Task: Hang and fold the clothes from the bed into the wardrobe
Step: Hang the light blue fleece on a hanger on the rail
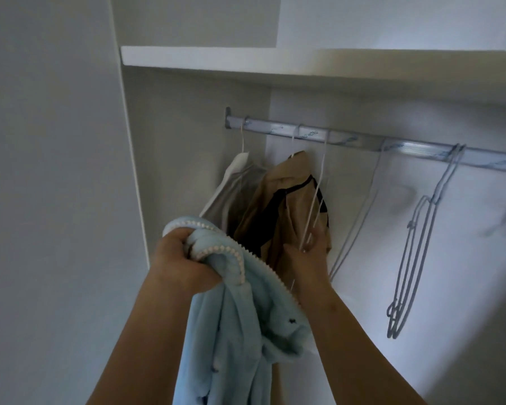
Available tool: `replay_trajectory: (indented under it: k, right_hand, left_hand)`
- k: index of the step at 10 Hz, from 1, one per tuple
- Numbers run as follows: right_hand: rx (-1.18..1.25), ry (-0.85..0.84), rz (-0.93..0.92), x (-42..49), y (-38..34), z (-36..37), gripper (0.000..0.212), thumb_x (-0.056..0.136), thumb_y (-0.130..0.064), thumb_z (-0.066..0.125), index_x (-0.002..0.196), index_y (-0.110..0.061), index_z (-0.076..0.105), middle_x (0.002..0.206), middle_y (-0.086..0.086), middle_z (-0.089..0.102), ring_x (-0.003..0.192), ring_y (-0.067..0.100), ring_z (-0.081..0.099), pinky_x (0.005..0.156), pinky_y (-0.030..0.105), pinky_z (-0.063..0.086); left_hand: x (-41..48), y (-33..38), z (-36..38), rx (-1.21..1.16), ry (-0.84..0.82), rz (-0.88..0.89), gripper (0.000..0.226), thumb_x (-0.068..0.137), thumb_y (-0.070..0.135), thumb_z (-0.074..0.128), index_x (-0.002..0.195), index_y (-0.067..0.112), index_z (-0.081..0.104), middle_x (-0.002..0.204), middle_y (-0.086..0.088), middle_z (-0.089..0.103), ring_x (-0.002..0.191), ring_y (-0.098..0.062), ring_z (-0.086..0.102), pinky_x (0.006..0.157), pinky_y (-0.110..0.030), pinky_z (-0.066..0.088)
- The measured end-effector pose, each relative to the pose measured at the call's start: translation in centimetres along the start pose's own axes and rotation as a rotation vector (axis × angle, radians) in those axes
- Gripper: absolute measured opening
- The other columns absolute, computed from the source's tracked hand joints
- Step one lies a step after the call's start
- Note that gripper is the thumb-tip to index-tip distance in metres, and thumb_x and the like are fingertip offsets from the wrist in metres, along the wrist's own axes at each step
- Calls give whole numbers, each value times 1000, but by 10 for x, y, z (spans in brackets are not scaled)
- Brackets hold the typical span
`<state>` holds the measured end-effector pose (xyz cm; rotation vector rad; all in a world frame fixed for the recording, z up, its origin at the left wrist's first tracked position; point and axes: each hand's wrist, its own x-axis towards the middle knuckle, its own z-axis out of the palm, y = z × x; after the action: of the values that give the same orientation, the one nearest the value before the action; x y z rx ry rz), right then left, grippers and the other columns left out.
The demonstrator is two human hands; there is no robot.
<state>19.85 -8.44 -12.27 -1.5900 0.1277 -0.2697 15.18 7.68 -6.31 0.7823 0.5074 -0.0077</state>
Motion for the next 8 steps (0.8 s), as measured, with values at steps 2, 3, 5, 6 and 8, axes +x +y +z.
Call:
replay_trajectory:
  k: [2,3,5,6,8]
  right_hand:
    - [218,-18,213,20,2,-7,20,97,-20,43,78,-19,49,67,1,47,51,11,44,42,19,41]
    - [322,6,180,23,-2,-13,20,99,-18,42,93,-13,60,67,4,51,57,18,47,59,36,52]
    - [291,58,93,11,-1,-18,16,97,-27,48,92,-26,63,58,-1,52,49,12,45,48,23,40]
    - [270,44,83,-7,2,-18,17,95,-26,49,87,-26,64,60,-3,57,51,9,51,52,22,44]
    - [146,71,52,-58,17,-10,23,97,-25,46,80,-10,54,64,6,49,52,13,43,49,24,39]
  left_hand:
    - [15,-4,6,-74,-43,29,27,90,4,51,64,12,48,50,9,53,51,-4,51,55,-12,42]
    - [20,-7,6,157,29,-84,43,87,13,50,46,3,56,43,-3,54,57,-10,49,58,-21,41]
    - [19,-5,7,1,39,-157,27,92,17,48,71,3,57,61,-11,57,64,-18,53,81,-21,45]
    - [20,-7,4,9,28,-81,19,91,11,51,74,3,55,66,-8,54,61,-12,54,72,-17,48]
    - [-8,-8,-21,183,-166,44,28,68,-12,72,81,9,59,54,14,60,53,1,58,47,-10,45]
